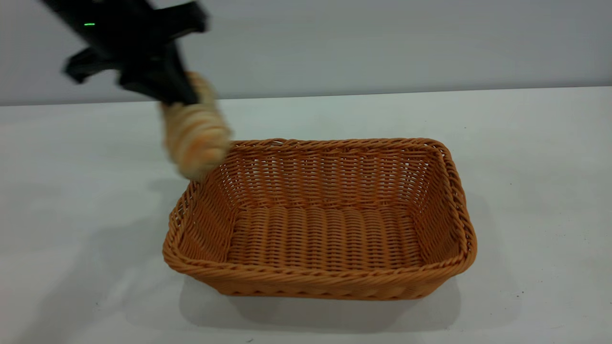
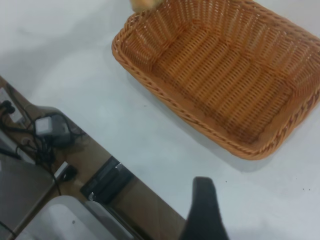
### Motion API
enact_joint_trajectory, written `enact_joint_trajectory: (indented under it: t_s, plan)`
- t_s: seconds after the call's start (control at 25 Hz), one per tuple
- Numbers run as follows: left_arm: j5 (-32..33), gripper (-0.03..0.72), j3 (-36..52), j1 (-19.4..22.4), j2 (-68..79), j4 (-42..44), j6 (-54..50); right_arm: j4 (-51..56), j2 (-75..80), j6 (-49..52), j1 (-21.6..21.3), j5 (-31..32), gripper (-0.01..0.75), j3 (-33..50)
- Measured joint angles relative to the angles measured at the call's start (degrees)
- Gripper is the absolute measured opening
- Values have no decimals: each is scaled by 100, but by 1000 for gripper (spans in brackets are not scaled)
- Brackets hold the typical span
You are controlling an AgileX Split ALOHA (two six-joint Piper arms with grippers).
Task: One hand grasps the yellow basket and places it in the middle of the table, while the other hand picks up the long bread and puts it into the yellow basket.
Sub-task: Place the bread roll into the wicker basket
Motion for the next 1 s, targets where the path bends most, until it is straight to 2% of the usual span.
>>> enact_joint_trajectory:
  t_s: [0.16, 0.32, 0.56, 0.64, 0.76, 1.0]
  plan:
    - [-516, 57, -6, -651, 80, -82, 303, 6, 0, 0, 0, 7, 589, 0]
    - [-1005, 57, -6, -999, 365, -111, 369, 22, -37, 0, 0, 17, 589, 0]
    - [-1093, 60, -6, -1164, 854, -142, 825, 22, -316, 0, 0, 22, 589, 4]
    - [-1108, 89, -6, -1183, 935, -198, 1020, 22, -429, 0, 0, 22, 589, 4]
    - [-1169, 205, -6, -1199, 941, -247, 1246, -21, -561, 0, 0, 29, 589, 6]
    - [-1215, 561, -16, -1199, 918, -241, 1366, -290, -753, 0, 0, 206, 589, 6]
